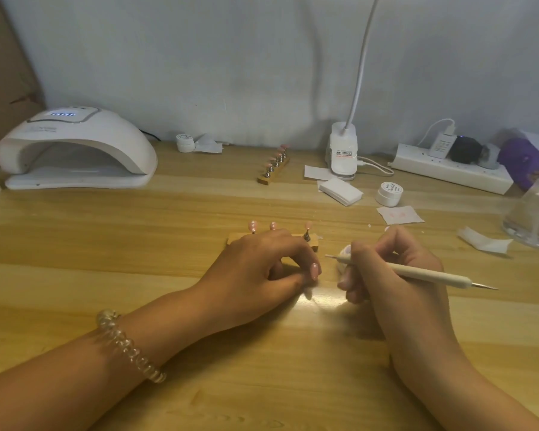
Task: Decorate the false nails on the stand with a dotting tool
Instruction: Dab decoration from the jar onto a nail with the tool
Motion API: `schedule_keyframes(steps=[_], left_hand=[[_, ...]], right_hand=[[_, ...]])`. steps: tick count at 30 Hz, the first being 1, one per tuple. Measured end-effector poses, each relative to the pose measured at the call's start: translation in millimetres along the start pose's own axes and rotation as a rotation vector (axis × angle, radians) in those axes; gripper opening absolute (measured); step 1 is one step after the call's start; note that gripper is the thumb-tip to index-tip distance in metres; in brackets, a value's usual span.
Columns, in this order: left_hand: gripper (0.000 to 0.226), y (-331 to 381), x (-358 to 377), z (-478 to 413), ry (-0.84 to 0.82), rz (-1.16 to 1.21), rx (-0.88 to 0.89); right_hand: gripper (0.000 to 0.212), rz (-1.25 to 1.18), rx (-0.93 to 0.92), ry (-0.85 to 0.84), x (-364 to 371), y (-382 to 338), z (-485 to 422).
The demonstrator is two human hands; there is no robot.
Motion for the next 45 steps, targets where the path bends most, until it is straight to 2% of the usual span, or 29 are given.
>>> schedule_keyframes(steps=[4,8,12,24,34,40,45], left_hand=[[0.003,0,0,0,-0.009,0.011,-0.003],[0.004,0,0,0,-0.003,0.013,0.001],[0.003,0,0,0,0.007,0.026,-0.003],[0.004,0,0,0,0.001,0.018,-0.004],[0.005,0,0,-1,0.002,0.009,0.004],[0.003,2,0,-1,0.002,0.010,0.014],[0.006,2,1,0,0.006,0.005,0.011]], right_hand=[[0.027,-0.043,-0.102,0.113,-11,-7,-5],[0.033,-0.004,-0.052,0.169,-22,-2,-17],[0.027,0.136,0.017,0.138,-23,9,-24],[0.026,0.309,-0.049,0.122,-22,12,-26],[0.021,0.162,-0.010,0.177,-24,9,-25],[0.026,0.052,-0.141,0.223,-26,-4,-19],[0.020,-0.006,-0.150,0.158,-16,-16,-8]])
Point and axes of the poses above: each hand's wrist, its own z-axis away from the middle knuckle, its own x-axis out of the palm, y = z × x, the point moved 3 cm from there along -z, towards the middle knuckle, and after that the axes turned 6 degrees about x, right-handed, at the moved point
